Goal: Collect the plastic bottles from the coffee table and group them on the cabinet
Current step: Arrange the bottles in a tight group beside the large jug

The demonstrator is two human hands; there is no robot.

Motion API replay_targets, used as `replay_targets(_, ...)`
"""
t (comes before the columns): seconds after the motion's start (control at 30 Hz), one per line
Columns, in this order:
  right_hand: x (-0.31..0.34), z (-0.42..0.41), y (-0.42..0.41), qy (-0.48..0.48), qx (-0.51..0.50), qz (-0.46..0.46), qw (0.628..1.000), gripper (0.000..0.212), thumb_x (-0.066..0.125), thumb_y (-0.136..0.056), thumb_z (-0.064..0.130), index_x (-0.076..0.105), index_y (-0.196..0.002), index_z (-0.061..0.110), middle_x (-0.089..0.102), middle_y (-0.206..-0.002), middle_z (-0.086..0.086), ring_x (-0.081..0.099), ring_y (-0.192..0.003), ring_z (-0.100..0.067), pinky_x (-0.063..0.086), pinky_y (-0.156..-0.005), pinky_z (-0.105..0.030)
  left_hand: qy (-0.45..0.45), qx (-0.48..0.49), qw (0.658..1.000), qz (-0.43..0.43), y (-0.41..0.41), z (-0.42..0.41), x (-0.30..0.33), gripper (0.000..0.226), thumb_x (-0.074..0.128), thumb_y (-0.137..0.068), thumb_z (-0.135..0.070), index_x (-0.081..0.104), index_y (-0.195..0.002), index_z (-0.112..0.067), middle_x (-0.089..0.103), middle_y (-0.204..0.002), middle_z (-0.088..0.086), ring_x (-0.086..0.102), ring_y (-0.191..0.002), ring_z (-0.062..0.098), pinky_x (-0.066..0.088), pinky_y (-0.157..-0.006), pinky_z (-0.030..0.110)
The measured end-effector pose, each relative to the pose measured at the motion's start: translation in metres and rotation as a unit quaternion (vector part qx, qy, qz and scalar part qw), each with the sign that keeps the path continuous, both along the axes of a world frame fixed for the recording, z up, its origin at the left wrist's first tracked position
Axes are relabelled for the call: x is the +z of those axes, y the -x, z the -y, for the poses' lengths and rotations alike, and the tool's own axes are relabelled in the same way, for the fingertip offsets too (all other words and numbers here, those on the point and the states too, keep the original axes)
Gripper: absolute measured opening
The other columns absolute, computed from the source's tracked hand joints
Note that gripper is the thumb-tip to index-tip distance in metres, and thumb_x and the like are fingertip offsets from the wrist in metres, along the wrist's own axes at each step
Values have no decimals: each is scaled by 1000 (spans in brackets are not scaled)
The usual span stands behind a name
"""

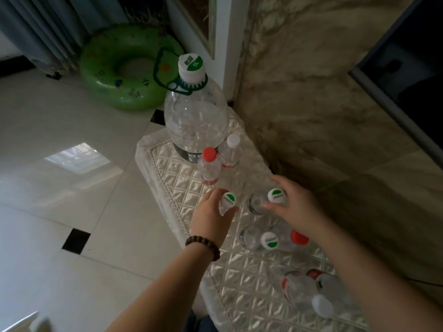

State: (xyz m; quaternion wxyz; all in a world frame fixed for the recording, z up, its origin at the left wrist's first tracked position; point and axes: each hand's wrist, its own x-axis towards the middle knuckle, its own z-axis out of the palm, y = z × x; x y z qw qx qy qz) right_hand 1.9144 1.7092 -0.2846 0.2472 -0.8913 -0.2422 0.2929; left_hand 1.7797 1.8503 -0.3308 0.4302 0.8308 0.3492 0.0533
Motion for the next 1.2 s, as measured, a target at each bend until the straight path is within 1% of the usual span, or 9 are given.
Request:
replay_targets(0.13,-16,-2,7,54,-16,26,998,51,62,-88,30,43,-136,29,57,-131,-11,53,-120,-29,48,-96,-45,-4,34,999,34,10,-6,-2,33,74,-77,-28,61,-107,-20,62,-97,-5,57,-85,14,41,-71,23)
replay_targets(0.23,-17,-6,10,47,-22,37,998,41,61,-90,30,49,-128,23,62,-119,-14,59,-108,-30,52,-86,-45,-13,77,996,52,23,-24,0,34,74,-77,-29,61,-108,-22,62,-100,-5,58,-88,15,51,-75,33)
replay_targets(0.33,-12,-13,7,20,-30,52,998,34,60,-90,30,50,-121,20,64,-111,-15,62,-100,-31,54,-80,-44,-27,117,991,51,25,-53,3,36,75,-76,-28,62,-109,-22,63,-105,-3,57,-92,13,49,-78,32)
replay_targets(0.57,-5,-56,-14,-2,-35,79,996,36,62,-88,28,49,-120,16,64,-112,-16,62,-102,-32,52,-81,-40,-19,110,993,29,-11,-99,3,39,72,-80,-24,59,-116,-16,63,-109,1,56,-99,17,44,-83,30)
replay_targets(0.7,-9,-81,-24,15,-23,77,997,36,62,-88,28,49,-119,15,62,-112,-17,60,-103,-34,52,-81,-40,-21,97,995,26,-19,-106,1,41,72,-81,-21,58,-119,-13,61,-107,-2,50,-95,9,37,-81,23)
replay_targets(0.9,-18,-92,-28,52,5,58,997,44,66,-86,31,46,-121,17,59,-120,-16,58,-109,-33,52,-87,-44,-44,76,996,34,-15,-112,-4,38,74,-78,-27,61,-112,-16,62,-104,-5,54,-92,10,43,-79,25)
replay_targets(1.0,-12,-95,-35,8,0,74,997,57,67,-83,41,42,-132,24,59,-125,-10,58,-111,-28,51,-89,-43,-51,62,996,25,-12,-113,-11,43,75,-76,-32,59,-114,-20,63,-111,-1,57,-100,16,48,-85,31)
replay_targets(1.1,-8,-110,-48,-40,15,109,993,53,62,-87,34,42,-136,27,59,-127,-9,57,-112,-26,51,-90,-41,-50,64,996,29,-11,-112,-11,47,74,-77,-31,56,-120,-22,60,-117,-1,55,-105,16,46,-89,31)
replay_targets(1.2,-14,-128,-53,-29,64,91,993,44,61,-89,23,50,-131,27,60,-123,-9,57,-108,-27,49,-88,-37,-50,74,995,36,-11,-110,-9,43,72,-80,-27,57,-120,-20,60,-116,0,52,-100,11,43,-85,25)
